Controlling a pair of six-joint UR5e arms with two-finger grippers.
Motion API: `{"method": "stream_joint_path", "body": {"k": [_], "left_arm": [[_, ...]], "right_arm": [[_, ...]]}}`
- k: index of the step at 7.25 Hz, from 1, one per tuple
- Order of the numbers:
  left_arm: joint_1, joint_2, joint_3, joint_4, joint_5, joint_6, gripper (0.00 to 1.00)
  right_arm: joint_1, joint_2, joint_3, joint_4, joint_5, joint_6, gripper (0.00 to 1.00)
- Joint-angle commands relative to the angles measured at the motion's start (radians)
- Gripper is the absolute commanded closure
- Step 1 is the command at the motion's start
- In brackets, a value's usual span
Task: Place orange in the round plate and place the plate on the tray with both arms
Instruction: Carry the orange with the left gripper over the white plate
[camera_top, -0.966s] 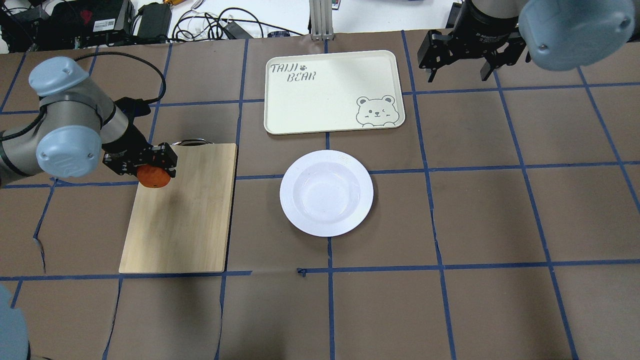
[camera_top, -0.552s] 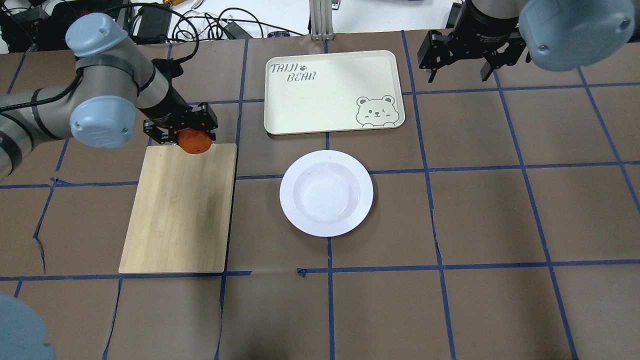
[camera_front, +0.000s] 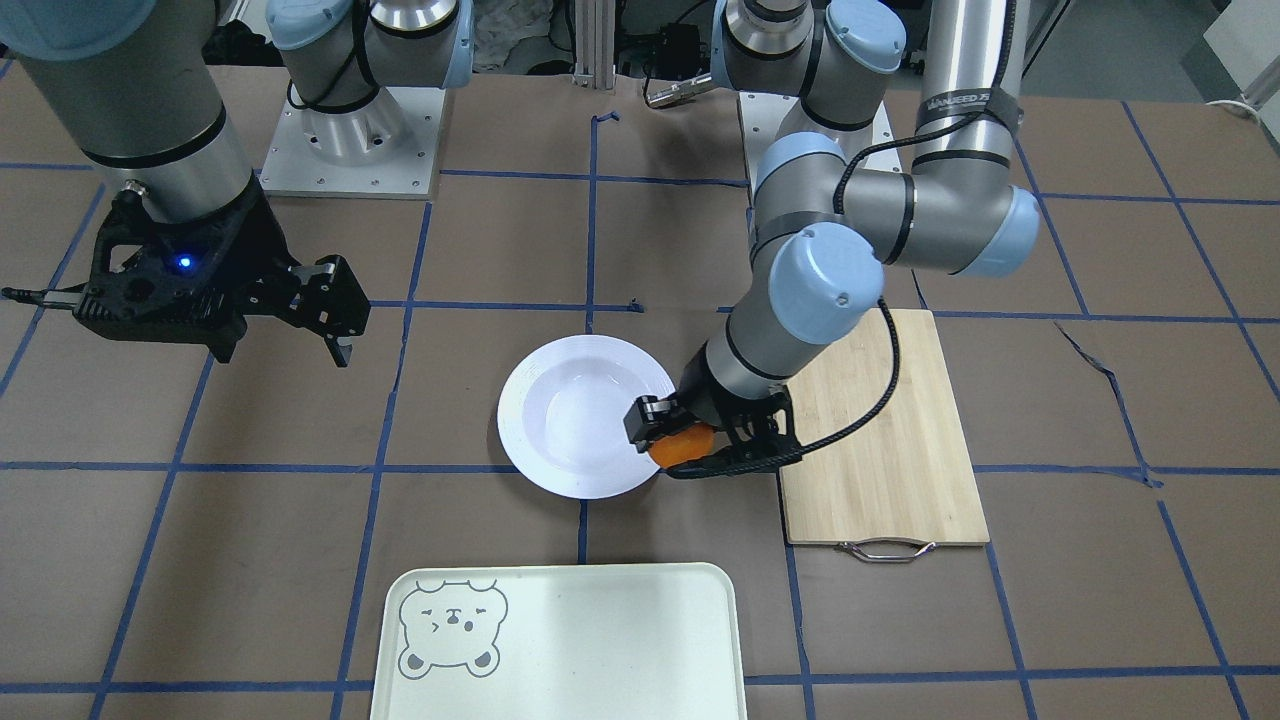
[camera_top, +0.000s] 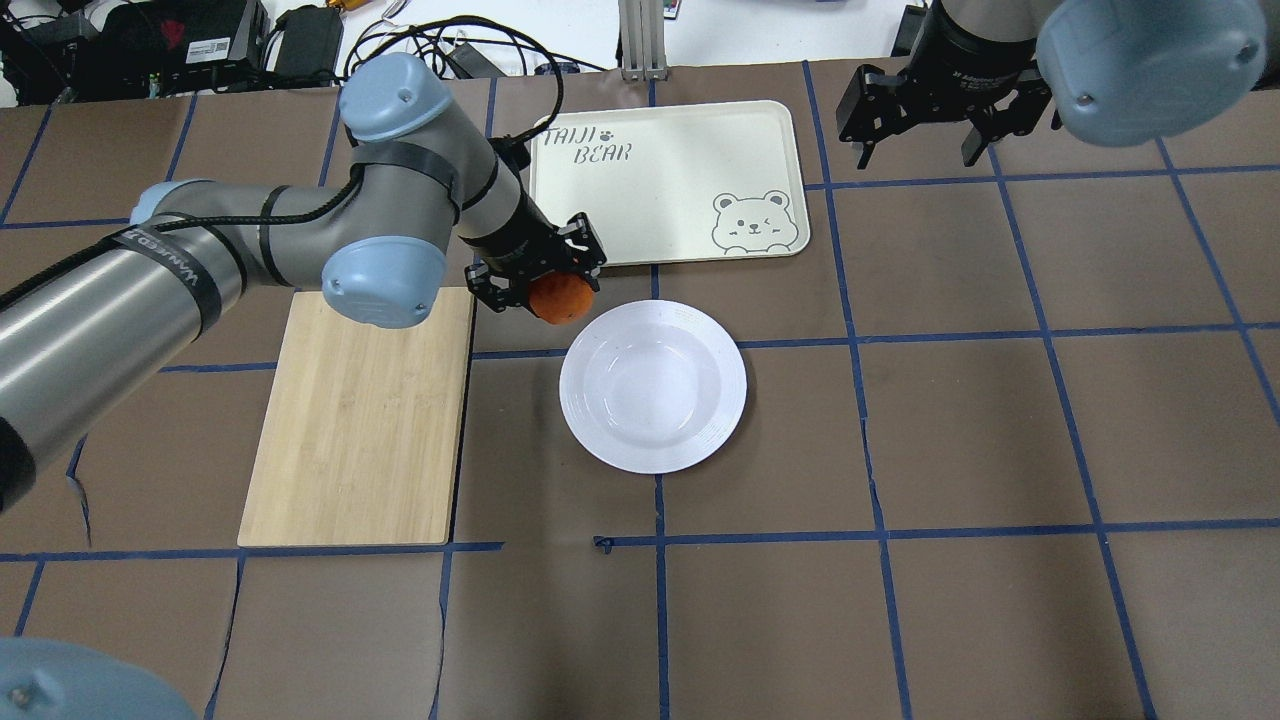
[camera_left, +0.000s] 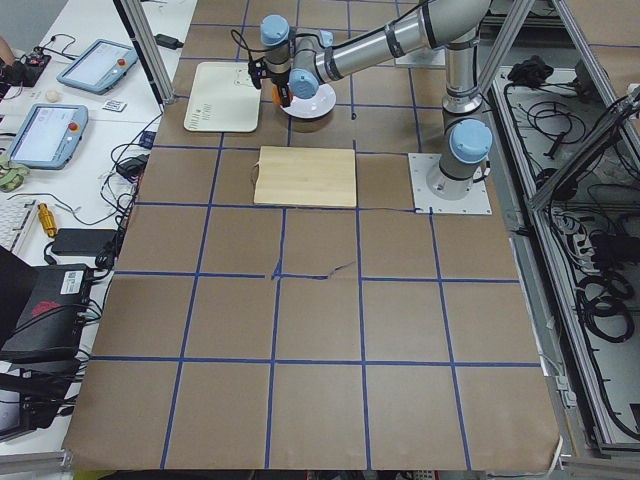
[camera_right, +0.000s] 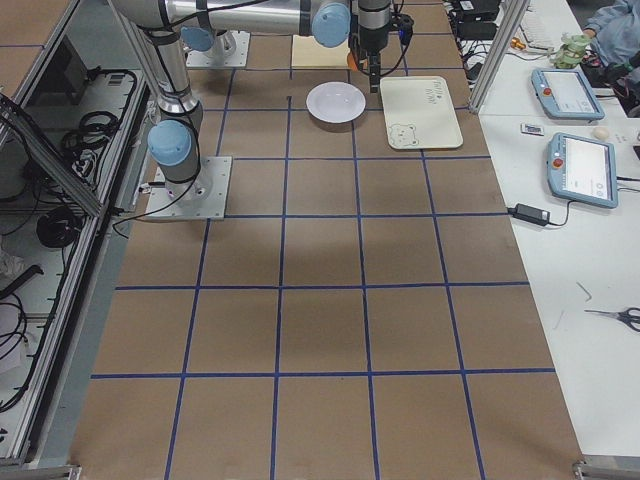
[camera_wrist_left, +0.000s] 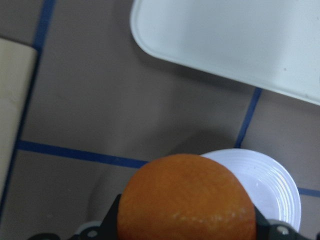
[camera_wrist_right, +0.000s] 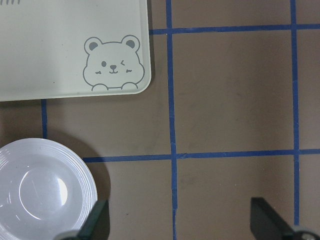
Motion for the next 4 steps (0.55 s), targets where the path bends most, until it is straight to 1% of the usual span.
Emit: {"method": "stream_joint_path", "body": {"k": [1, 2, 3, 4], "left_arm": [[-0.067, -0.023, -0.037, 0.023, -0.014, -0.090, 1.00], [-0.081, -0.040, -0.058, 0.041, -0.023, -0.117, 1.00], [-0.096, -0.053, -0.072, 0.058, -0.049, -0.124, 0.70], [-0.101, -0.065, -0.072, 0.072, -0.054, -0.173, 0.49]], "right_arm": [[-0.002, 0.000, 0.000, -0.001, 0.000, 0.000, 0.00], [-0.002, 0.000, 0.000, -0.001, 0.000, 0.000, 0.00], [-0.005, 0.000, 0.000, 0.001, 0.000, 0.000, 0.00], [-0.008, 0.000, 0.000, 0.001, 0.000, 0.000, 0.00]]}}
